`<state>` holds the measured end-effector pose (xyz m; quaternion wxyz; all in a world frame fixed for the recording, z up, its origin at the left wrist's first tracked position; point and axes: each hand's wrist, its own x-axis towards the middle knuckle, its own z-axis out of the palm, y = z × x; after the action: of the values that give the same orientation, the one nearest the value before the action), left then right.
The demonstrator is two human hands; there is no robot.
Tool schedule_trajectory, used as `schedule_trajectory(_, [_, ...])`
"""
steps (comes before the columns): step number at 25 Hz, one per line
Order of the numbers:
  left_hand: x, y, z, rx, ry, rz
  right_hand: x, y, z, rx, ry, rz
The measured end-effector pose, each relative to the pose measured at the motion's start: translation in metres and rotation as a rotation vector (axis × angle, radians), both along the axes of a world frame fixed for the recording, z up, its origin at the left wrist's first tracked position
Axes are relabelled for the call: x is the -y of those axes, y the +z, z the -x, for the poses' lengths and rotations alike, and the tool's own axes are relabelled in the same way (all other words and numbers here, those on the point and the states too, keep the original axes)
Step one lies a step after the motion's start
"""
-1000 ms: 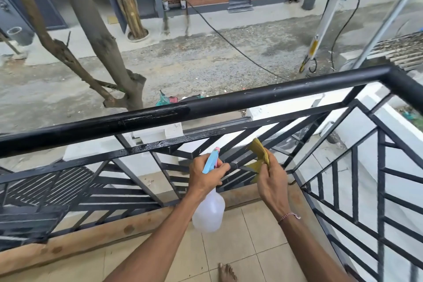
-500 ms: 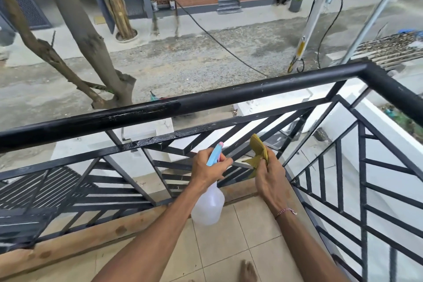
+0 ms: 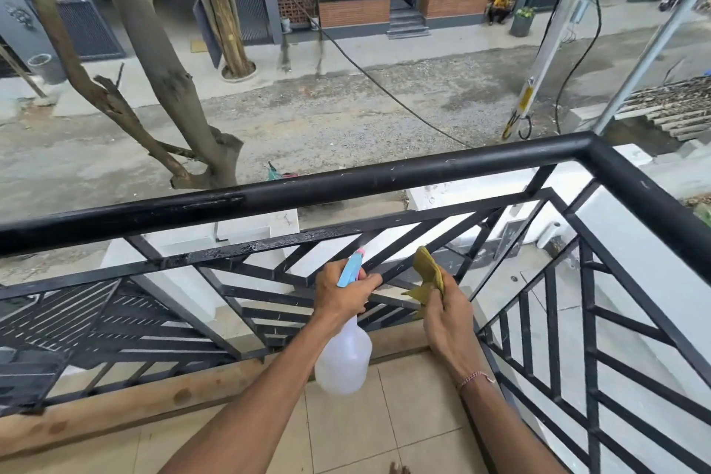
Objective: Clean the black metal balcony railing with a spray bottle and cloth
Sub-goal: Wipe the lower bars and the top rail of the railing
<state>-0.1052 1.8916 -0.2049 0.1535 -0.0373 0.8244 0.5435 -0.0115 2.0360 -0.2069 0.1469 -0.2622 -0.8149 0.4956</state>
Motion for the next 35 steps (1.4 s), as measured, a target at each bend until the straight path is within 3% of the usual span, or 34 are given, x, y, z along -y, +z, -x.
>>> schedule_trajectory(25, [-0.125,-0.007,-0.003,0.050,-0.062,-0.031,-0.100,-0.006,-0.006,-0.066,-0.029,0.040])
schedule_trajectory(35, [-0.162,-0.009,0.003,0.006,-0.146,-0.044,-0.131,-0.019,-0.005,0.002,-0.055,0.090])
